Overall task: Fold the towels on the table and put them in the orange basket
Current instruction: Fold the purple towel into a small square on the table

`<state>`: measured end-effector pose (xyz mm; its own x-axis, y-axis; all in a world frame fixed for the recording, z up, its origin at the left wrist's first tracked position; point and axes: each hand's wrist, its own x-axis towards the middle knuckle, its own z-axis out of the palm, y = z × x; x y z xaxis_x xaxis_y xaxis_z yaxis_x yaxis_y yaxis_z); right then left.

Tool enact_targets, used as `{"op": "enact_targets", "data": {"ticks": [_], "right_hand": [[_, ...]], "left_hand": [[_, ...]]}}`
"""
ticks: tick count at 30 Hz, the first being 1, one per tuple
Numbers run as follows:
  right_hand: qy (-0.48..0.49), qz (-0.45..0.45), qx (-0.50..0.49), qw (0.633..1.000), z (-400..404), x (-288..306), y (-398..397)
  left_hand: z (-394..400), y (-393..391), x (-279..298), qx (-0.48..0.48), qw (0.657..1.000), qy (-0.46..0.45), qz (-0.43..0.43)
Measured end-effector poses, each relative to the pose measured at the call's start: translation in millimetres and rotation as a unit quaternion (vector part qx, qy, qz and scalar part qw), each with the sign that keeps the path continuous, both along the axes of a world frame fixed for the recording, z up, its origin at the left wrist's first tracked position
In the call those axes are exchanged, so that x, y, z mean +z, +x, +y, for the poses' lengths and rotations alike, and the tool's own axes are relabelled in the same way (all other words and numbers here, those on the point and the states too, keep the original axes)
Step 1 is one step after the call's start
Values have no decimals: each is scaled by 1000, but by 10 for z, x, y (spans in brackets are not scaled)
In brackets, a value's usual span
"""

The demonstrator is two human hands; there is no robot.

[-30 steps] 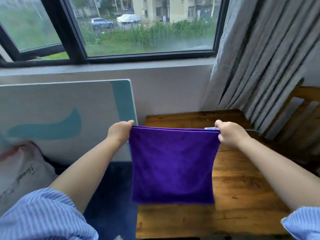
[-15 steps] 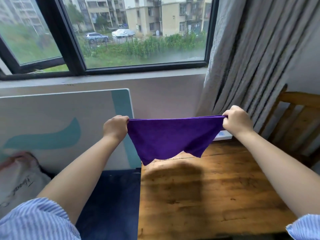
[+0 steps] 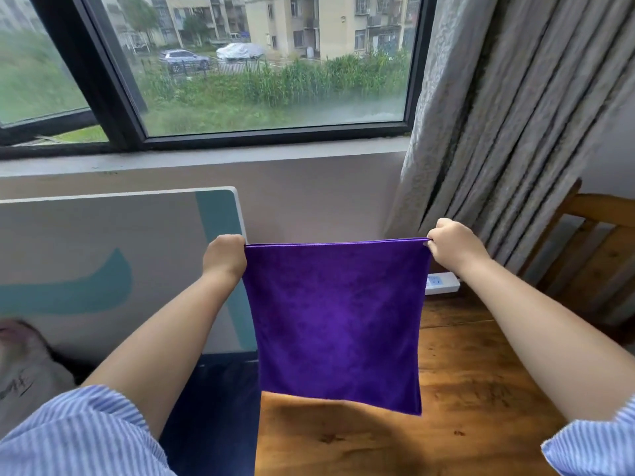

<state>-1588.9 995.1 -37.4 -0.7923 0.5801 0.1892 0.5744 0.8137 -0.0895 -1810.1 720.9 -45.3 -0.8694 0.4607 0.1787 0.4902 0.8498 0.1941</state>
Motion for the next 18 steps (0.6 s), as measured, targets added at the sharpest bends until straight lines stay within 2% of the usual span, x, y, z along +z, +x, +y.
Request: {"op": "enact_targets", "data": {"ticks": [7,12,15,18], "right_hand": [[75,130,-6,989,280,60,-322],[140,125,124,974,197,-112,-188],[189,72,201,958,168,-341,38],[163,-14,270,949,9,-702,341]], "left_hand": [[407,-332,139,26,995,93,31],[253,-270,-71,16,990,135,26],[7,-117,-377,-24,998,56,-2],[-330,126,-765,-74,995,-58,-47]]}}
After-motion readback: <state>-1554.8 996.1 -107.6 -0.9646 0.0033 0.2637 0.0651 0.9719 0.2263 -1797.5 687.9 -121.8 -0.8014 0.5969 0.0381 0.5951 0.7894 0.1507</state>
